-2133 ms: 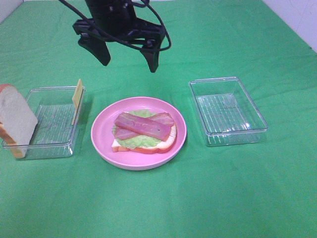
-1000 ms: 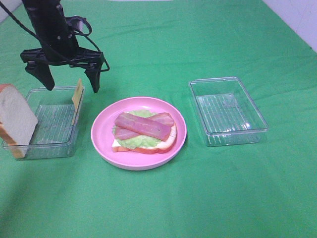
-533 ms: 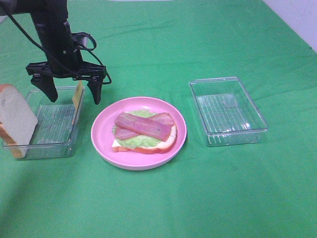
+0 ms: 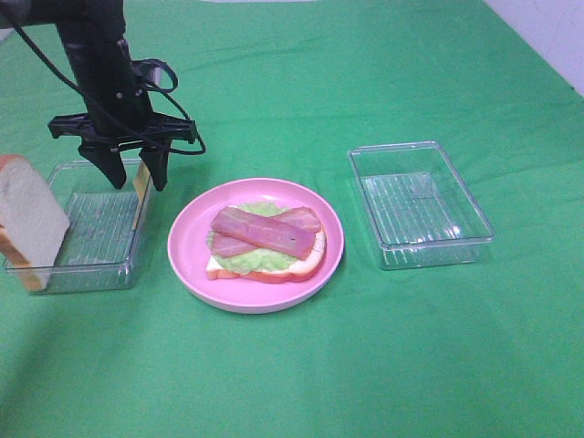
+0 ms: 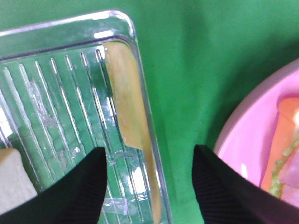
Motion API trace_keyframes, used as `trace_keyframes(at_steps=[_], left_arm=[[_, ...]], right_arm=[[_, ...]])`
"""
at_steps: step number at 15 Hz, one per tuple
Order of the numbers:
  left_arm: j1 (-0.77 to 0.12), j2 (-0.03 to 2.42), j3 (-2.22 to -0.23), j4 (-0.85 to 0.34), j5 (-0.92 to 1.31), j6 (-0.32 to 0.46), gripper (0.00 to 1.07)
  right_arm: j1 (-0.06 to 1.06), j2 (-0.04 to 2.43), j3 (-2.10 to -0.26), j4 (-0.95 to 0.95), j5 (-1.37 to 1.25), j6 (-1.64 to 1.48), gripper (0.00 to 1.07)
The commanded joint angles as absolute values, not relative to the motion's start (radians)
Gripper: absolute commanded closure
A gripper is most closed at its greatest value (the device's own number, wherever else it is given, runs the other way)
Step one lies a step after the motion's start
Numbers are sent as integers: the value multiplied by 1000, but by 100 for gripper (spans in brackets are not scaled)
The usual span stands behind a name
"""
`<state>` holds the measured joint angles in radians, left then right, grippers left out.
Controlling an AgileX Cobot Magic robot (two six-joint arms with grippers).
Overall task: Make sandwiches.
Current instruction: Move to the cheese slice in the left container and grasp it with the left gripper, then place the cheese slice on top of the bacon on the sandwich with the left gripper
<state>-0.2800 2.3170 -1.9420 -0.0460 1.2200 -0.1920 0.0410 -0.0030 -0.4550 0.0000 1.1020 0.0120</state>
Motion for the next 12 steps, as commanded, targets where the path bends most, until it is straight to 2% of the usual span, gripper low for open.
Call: trace_keyframes(at_steps=[1,2,3,4,5,6,7,12], left_arm=[[-285,2321,-1945,-58,1205,-202,56],[-285,2321,-1945,-58,1201,-205,57],[-285,2321,-1945,-56,1195,-216,64],[-285,2321,-1945,-51,1184,-237,73],[-285,2321,-1945,-52,1174,-253,94],[-285,2321,-1945,-52,1174,-253,103],[-285,2321,-1945,-52,1175,-248,107],[-285,2246,-1949,-60,1222,-225,107]], right_arm=[[38,-34,-452,0,1102,0,11],[38,-34,-452,0,1102,0,11],[38,-34,-452,0,1102,0,11],[38,-34,-452,0,1102,0,11],[38,-34,-452,0,1102,0,11],[38,-34,-452,0,1102,0,11],[38,-34,-452,0,1102,0,11],[38,-34,-452,0,1102,0,11]])
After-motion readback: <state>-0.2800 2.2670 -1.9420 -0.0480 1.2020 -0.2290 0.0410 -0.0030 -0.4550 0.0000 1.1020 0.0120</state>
